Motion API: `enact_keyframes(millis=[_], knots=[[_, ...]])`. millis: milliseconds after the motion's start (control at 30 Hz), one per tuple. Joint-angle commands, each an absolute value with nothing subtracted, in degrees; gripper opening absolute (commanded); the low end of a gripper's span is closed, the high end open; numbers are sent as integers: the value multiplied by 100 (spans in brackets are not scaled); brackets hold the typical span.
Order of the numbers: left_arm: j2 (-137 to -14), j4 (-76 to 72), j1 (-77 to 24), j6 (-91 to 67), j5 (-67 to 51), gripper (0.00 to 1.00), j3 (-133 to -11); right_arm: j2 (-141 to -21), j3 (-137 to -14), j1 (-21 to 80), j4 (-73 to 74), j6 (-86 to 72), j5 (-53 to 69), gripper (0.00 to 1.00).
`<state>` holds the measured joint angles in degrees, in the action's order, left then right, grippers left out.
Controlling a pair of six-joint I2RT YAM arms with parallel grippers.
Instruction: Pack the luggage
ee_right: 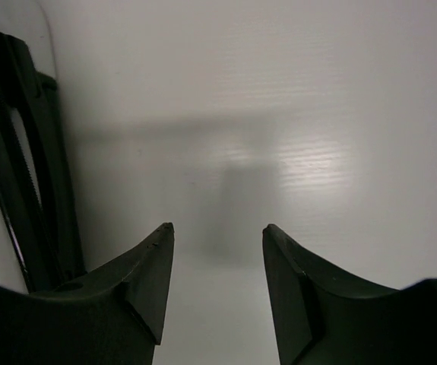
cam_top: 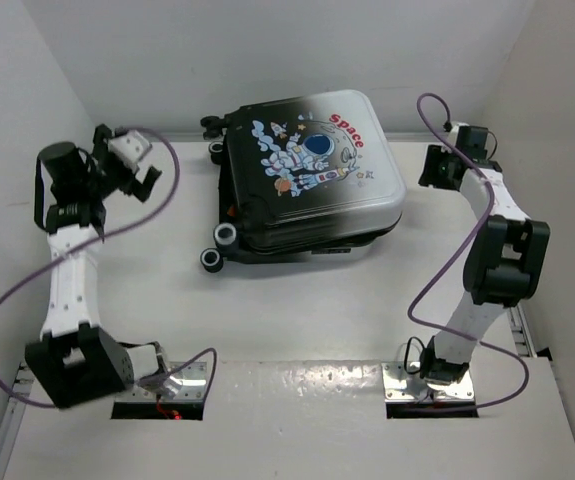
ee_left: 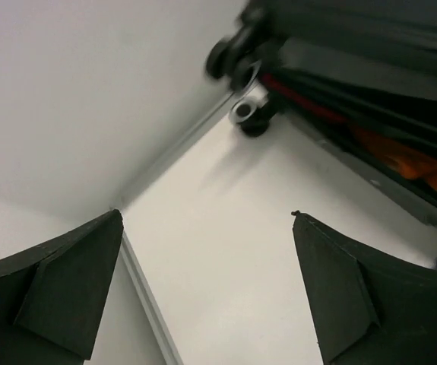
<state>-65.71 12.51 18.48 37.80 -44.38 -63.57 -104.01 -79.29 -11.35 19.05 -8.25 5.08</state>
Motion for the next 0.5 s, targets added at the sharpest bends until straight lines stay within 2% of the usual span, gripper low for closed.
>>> enact_keyframes(millis=[0,133,267,467], knots=[[-7442,1204,1575,2490,-3096,96,-7083,-10764,-8332,-835,1609,-826,931,50],[-8252,1292,1152,1593,-2638,94,-7488,-11240,-8647,-423,1661,-668,1263,50],[-8762,1345,783,1099,-2172,94,-7682,-11110,-8693,113,2188,-265,1924,49],[-8886,1406,519,861,-1986,94,-7682,-10020,-7473,536,2249,-44,2523,49]])
